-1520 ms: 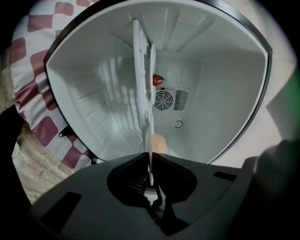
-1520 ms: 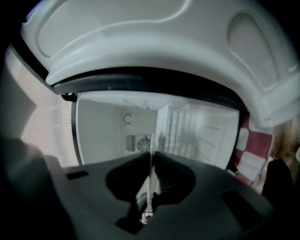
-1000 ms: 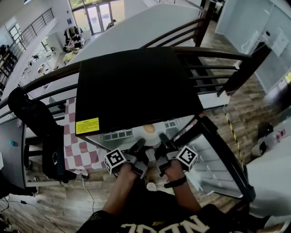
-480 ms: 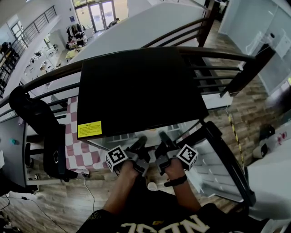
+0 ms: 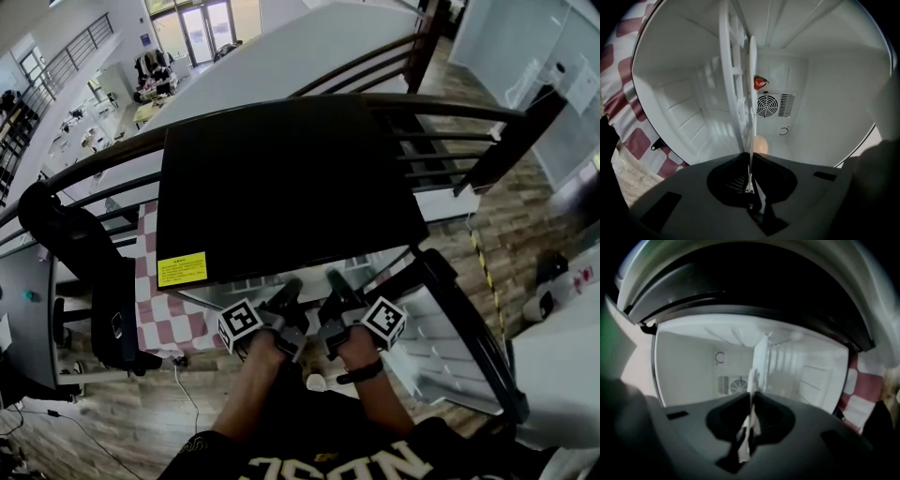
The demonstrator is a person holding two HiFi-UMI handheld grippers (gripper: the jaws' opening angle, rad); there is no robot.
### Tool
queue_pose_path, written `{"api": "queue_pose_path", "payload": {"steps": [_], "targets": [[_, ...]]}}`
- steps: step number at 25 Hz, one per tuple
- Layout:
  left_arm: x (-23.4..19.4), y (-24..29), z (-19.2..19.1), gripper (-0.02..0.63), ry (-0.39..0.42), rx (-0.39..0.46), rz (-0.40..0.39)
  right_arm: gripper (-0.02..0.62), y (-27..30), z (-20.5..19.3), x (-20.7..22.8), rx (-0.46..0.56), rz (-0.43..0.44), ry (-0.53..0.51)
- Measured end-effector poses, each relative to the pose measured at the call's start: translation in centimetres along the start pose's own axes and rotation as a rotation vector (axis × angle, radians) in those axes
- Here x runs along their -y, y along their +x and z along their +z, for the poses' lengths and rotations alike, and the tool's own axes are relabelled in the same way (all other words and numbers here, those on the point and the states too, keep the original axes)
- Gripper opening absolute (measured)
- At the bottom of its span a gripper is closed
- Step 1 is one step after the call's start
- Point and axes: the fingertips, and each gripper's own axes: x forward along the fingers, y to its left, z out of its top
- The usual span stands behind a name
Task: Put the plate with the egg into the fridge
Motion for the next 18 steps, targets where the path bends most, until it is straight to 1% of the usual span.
{"api": "queue_pose_path", "payload": {"steps": [4, 6, 7, 9, 10, 12, 13, 15, 18], "targets": [[0.8, 0.0, -0.7, 0.041, 0.020, -0.058, -0.051, 0.043, -0.3, 0.0, -0.4, 0.002, 0.018, -0.040], [1.1, -0.3, -0.9, 0.055, 0.040, -0.070, -0.071, 0.044, -0.5, 0.1, -0.6, 0.010, 0.036, -0.068], [1.2, -0.4, -0.9, 0.075, 0.059, -0.071, -0.081, 0.051, -0.6, 0.1, -0.7, 0.011, 0.044, -0.083], [2.0, -0.9, -1.3, 0.154, 0.115, -0.087, -0.120, 0.087, -0.9, -0.2, -1.1, 0.004, 0.057, -0.116], [2.5, -1.1, -1.7, 0.184, 0.150, -0.101, -0.140, 0.109, -1.0, -0.4, -1.3, -0.002, 0.065, -0.138], [3.0, -1.7, -2.3, 0.213, 0.248, -0.124, -0.156, 0.140, -1.5, -0.8, -1.8, -0.015, 0.085, -0.186], [3.0, -2.1, -2.5, 0.218, 0.314, -0.129, -0.142, 0.148, -1.8, -1.1, -1.9, -0.019, 0.094, -0.212], [2.4, -3.1, -2.6, 0.218, 0.453, -0.125, -0.086, 0.172, -2.8, -1.7, -1.9, -0.026, 0.082, -0.269], [1.8, -4.2, -2.9, 0.218, 0.603, -0.104, -0.025, 0.179, -4.1, -2.2, -1.7, -0.031, 0.075, -0.390]]}}
